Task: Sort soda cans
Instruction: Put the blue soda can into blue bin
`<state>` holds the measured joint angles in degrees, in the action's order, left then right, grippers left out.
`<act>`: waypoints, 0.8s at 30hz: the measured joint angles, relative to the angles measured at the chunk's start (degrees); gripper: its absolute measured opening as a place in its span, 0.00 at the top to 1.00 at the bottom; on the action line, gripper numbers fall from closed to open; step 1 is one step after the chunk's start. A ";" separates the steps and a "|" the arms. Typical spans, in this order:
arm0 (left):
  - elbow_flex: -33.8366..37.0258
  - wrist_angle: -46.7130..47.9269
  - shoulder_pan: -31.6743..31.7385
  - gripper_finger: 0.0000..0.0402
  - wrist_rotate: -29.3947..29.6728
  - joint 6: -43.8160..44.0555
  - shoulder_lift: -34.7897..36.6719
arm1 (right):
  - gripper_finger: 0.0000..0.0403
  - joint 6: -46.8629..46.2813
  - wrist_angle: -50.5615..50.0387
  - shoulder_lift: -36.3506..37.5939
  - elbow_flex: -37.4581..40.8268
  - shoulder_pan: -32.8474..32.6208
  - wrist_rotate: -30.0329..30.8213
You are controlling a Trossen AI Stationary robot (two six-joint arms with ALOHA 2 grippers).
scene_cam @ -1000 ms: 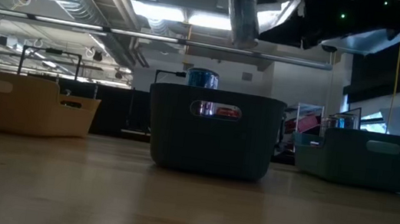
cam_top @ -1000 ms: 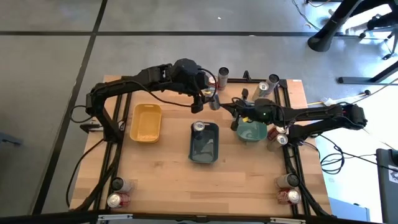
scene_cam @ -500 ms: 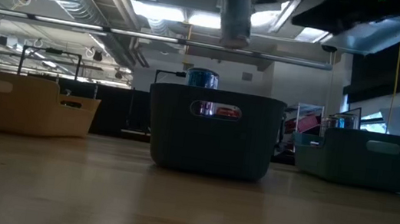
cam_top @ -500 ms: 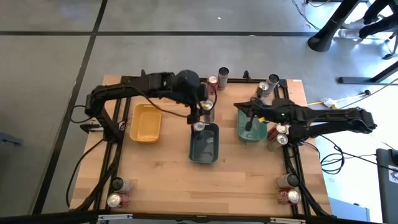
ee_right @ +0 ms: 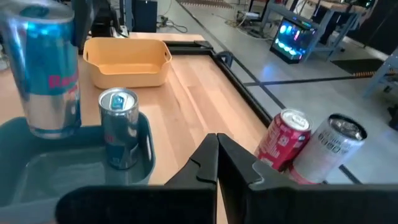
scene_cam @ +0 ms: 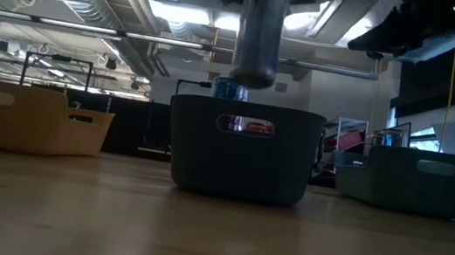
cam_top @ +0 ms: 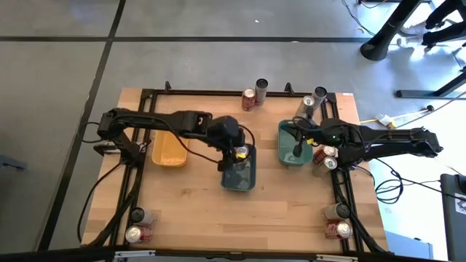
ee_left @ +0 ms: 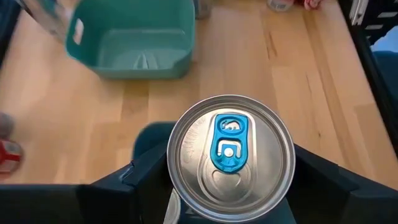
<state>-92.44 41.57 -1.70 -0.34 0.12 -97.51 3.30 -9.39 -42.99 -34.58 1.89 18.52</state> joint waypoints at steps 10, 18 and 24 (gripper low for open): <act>11.28 -8.19 -1.05 0.40 1.54 1.46 -0.08 | 0.99 -1.97 2.65 0.01 3.97 0.00 0.13; 14.62 -11.31 -1.05 0.41 1.45 1.58 -0.02 | 0.99 -2.00 4.11 -0.03 5.75 0.00 0.55; 14.58 -7.30 -1.00 0.41 1.74 3.87 3.48 | 0.99 -1.95 5.55 -0.03 5.83 0.00 0.55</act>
<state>-77.87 34.27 -2.70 1.40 4.00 -94.03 1.34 -3.84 -43.03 -28.76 1.89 19.07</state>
